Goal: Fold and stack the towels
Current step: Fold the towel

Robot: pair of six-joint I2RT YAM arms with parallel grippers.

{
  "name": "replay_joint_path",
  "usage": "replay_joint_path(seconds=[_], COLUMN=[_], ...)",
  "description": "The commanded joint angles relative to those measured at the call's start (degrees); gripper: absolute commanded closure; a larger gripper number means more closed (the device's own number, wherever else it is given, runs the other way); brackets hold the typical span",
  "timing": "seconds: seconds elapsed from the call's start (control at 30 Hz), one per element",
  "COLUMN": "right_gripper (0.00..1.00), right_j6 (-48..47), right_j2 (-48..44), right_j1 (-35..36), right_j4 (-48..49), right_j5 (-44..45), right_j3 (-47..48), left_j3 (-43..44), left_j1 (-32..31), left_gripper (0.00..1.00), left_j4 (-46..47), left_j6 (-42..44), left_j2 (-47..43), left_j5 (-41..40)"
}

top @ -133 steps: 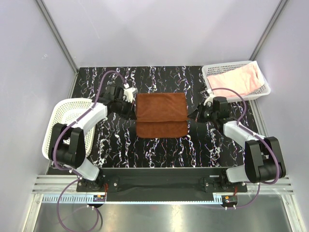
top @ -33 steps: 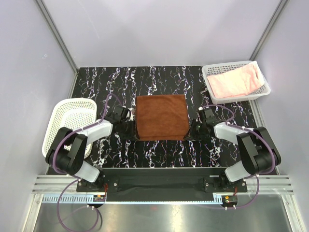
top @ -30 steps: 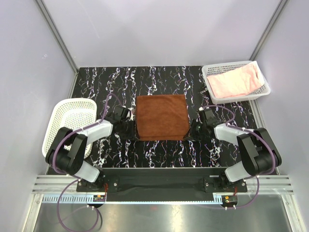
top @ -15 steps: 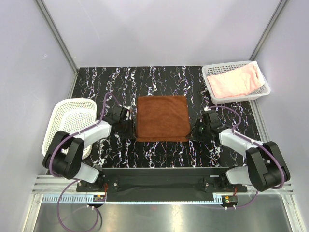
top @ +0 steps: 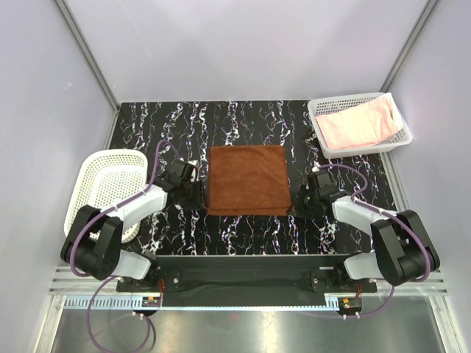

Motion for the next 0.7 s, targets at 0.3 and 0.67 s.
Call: replay_joint_path(seconds=[0.3,0.67], right_gripper=[0.75,0.66], right_j6=[-1.1,-4.7], right_j2=[-7.5,1.1], right_j1=[0.3,0.3], right_j4=[-7.4,-9.0], right_j5=[3.6,7.4], right_j3=[3.8,10.7], left_j3=[7.5,6.2], left_j1=[-0.2,-0.1], left_gripper=[0.62,0.61], left_j4=[1.7,5.7], left_j6=[-0.7,-1.5], left_j2=[0.1,7.1], left_j5=[3.7,5.4])
